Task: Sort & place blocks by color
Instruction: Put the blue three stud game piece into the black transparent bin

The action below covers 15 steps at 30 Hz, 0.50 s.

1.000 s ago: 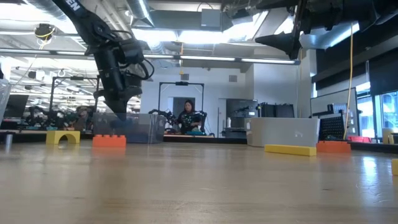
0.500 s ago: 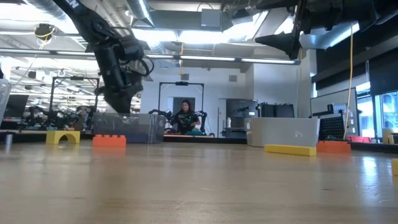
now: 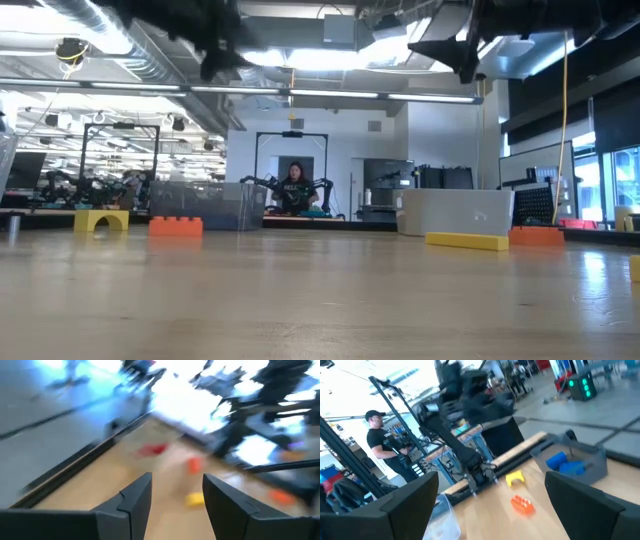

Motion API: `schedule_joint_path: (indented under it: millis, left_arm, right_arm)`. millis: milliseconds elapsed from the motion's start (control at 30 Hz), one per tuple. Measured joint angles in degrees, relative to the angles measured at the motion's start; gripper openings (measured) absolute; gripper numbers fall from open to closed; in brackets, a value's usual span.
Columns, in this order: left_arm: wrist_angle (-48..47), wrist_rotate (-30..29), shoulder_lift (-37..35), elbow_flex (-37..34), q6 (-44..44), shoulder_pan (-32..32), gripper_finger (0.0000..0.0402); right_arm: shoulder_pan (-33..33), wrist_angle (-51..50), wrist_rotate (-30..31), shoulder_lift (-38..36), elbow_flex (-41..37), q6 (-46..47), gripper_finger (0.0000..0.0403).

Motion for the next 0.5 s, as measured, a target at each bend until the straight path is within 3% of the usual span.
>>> schedule_joint_path:
  millis: [233,367,500]
  left_arm:
    - [23.8,-5.3,-7.1,-11.7,-1.9,-21.4,0.0165]
    - [23.8,-11.9,-7.6,-14.6,1.0,-29.1,0.0165]
    - [24.1,-16.7,-7.7,-15.0,1.3,-31.4,0.0165]
  right_arm:
    - [0.0,4.2,0.0,0.0,0.0,-2.4,0.0367]
    - [0.0,4.2,0.0,0.0,0.0,-3.7,0.0367]
    - [0.0,4.1,0.0,0.0,0.0,-3.8,0.0367]
